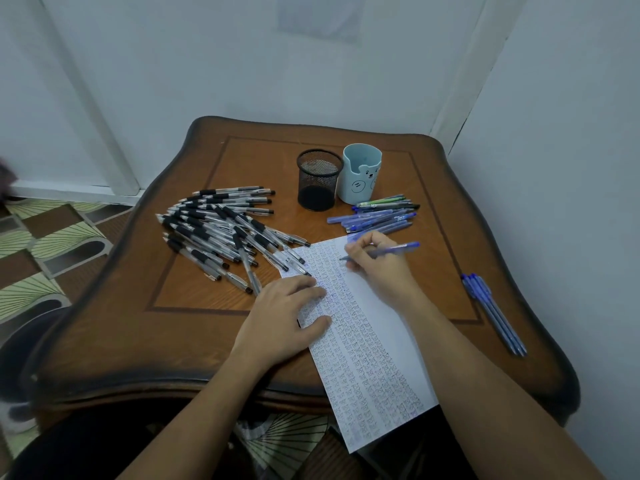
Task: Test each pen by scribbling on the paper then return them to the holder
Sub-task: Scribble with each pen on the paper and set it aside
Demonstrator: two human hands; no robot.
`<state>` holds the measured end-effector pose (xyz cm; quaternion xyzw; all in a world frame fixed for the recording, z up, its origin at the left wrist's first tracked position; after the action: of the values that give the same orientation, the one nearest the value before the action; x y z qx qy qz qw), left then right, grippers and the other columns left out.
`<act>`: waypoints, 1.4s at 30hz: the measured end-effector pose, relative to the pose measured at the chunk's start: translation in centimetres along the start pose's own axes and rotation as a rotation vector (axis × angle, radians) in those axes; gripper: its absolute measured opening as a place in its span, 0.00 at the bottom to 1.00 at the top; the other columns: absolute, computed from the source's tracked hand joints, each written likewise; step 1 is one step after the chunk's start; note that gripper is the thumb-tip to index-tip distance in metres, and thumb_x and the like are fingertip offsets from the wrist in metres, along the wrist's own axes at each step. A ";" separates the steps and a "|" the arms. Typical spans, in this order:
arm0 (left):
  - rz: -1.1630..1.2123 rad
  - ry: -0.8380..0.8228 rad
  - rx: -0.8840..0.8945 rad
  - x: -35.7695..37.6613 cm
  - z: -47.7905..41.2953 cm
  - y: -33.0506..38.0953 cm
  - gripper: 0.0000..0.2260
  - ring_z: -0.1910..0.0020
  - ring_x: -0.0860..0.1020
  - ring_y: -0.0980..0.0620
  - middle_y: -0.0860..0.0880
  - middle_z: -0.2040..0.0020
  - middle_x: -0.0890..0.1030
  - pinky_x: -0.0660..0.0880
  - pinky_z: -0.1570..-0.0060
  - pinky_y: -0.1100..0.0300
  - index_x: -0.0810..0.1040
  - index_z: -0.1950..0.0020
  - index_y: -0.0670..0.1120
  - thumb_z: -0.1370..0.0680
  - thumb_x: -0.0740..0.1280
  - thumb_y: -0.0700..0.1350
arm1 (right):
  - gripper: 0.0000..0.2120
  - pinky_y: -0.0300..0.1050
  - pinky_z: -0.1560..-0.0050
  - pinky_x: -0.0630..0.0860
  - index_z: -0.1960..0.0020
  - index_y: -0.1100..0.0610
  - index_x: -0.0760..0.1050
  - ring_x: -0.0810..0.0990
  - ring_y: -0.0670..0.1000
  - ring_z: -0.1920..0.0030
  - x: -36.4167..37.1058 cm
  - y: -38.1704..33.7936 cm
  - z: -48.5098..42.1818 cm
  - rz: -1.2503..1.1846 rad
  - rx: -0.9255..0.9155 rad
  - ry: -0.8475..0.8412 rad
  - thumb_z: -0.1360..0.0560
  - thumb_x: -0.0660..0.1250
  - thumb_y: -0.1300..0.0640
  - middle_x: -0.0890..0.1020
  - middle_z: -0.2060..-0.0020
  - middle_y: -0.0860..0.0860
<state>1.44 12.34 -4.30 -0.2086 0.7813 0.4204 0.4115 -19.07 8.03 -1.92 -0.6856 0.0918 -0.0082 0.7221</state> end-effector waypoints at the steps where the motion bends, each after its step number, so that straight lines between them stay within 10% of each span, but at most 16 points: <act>1: -0.001 0.002 0.002 0.0 0.0 0.0 0.23 0.37 0.71 0.58 0.56 0.38 0.76 0.65 0.36 0.56 0.79 0.37 0.54 0.26 0.61 0.64 | 0.10 0.53 0.53 0.81 0.61 0.56 0.75 0.82 0.53 0.62 0.0 0.2 0.0 0.032 0.002 -0.017 0.25 0.74 0.58 0.82 0.67 0.53; 13: 0.000 0.014 0.007 -0.1 0.0 0.2 0.23 0.38 0.72 0.57 0.55 0.39 0.77 0.65 0.38 0.57 0.80 0.39 0.52 0.27 0.62 0.63 | 0.24 0.47 0.64 0.74 0.77 0.49 0.67 0.73 0.45 0.74 0.0 0.9 0.2 0.093 -0.061 0.108 0.31 0.71 0.69 0.68 0.77 0.46; 42: 0.012 -0.006 -0.008 -0.3 0.0 0.4 0.24 0.38 0.72 0.57 0.55 0.39 0.77 0.64 0.38 0.57 0.80 0.38 0.53 0.27 0.61 0.64 | 0.23 0.42 0.69 0.72 0.76 0.50 0.65 0.74 0.50 0.72 -0.1 0.5 0.4 0.163 -0.089 0.103 0.31 0.70 0.69 0.67 0.78 0.46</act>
<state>1.36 12.52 -3.84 -0.2043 0.7797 0.4268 0.4102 -19.16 8.51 -2.34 -0.7058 0.1848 0.0194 0.6836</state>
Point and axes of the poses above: each hand's wrist, its own z-axis away from the middle knuckle, its own x-axis out of the palm, y = z × x, the point moved 2 cm from there along -z, towards the middle knuckle
